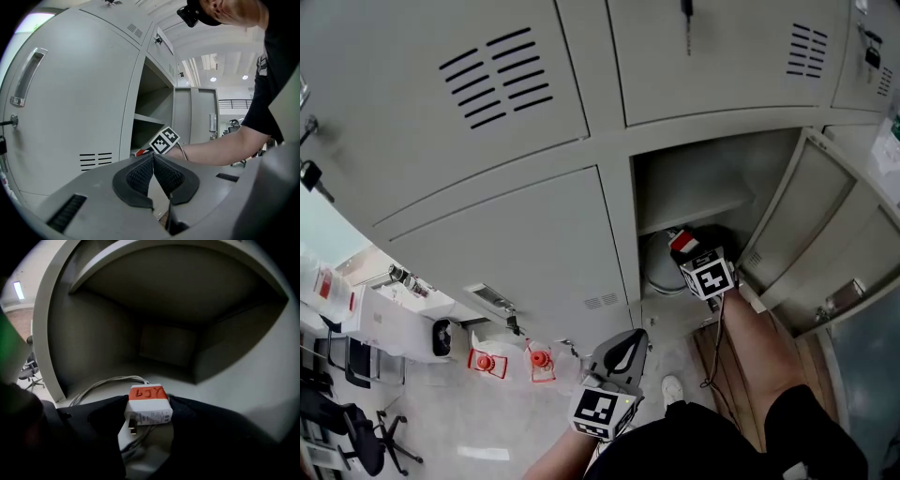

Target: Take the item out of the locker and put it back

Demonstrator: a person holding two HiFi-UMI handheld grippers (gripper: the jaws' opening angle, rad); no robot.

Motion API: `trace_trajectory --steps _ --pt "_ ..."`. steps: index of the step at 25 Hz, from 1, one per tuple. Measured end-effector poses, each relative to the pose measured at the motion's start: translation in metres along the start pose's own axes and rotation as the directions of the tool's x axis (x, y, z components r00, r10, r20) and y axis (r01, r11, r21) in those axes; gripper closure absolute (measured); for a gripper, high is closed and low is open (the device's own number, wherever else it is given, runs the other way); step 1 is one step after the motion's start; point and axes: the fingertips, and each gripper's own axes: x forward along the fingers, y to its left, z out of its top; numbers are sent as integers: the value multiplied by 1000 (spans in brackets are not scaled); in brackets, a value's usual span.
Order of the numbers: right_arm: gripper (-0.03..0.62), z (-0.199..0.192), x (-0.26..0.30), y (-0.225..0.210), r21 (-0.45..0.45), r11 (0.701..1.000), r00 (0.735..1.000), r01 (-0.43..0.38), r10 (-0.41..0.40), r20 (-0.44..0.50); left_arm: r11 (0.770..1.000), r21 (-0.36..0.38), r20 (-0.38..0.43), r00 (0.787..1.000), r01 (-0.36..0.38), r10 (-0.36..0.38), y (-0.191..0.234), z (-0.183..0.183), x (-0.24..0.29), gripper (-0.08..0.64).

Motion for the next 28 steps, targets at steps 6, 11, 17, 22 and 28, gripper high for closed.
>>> trace_trajectory --steps 6,11,17,22,28 --pt "265 8 -29 6 0 999 996 49 -49 73 1000 0 9 1000 16 -16 -5 -1 -17 543" --pt "265 8 -61 15 11 996 990 93 -93 104 999 3 12 999 50 -50 -15 -4 -36 543" --pt "265 1 -108 33 53 988 979 144 -150 138 994 11 15 994 106 -106 -29 -6 -68 543" --pt "265 -9 -146 53 83 977 963 198 -209 170 989 25 0 989 149 -149 -36 -16 -99 543" --pt "266 -24 -190 80 91 968 948 233 -247 199 981 19 -32 980 195 -194 -48 -34 -125 543"
